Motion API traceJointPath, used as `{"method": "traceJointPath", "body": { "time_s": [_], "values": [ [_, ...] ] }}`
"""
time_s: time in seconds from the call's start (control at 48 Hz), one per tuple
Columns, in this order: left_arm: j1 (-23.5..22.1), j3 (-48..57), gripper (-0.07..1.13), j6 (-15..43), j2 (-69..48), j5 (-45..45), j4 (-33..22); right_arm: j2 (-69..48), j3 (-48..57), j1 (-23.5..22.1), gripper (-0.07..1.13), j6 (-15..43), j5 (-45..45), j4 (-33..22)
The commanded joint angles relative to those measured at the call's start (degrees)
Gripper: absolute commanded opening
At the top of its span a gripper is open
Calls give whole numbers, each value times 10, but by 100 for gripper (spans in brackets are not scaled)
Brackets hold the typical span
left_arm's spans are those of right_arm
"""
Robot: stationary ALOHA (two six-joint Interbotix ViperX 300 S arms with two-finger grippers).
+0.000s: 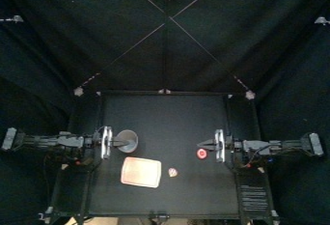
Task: Pick the onion then place it in the grey bowl
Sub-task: Pick the onion
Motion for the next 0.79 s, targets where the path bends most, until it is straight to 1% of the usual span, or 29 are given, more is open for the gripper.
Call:
{"method": "traceJointPath", "body": {
  "time_s": [0.021, 0.229, 0.312, 0.354, 0.438, 0.583, 0.604, 0.625, 0.646, 0.688, 0.792],
  "values": [
    [3, -11, 5, 1, 4, 27, 0, 21, -19, -4, 10, 2, -2, 4],
    [4, -12, 6, 1, 4, 51, 0, 97, -79, -11, 12, 5, 45, 8],
    [4, -11, 6, 1, 4, 51, 1, 132, -101, -17, 17, 6, 68, 9],
    [4, -11, 6, 1, 4, 51, -1, 149, -109, -18, 23, 7, 75, 11],
    [9, -11, 6, 1, 4, 51, -2, 182, -120, -18, 44, 11, 79, 33],
    [14, -9, 6, 1, 4, 51, -2, 221, -124, -22, 89, 16, 79, 94],
    [16, -9, 6, 1, 4, 51, -2, 226, -123, -22, 97, 15, 79, 103],
    [17, -9, 6, 1, 4, 51, -1, 230, -122, -22, 102, 14, 79, 109],
    [17, -9, 6, 1, 4, 51, -1, 235, -121, -21, 105, 14, 79, 112],
    [18, -9, 6, 2, 4, 51, -2, 244, -120, -18, 108, 15, 80, 114],
    [21, -8, 6, 1, 4, 51, -2, 277, -120, -15, 105, 15, 85, 114]
  ]
}}
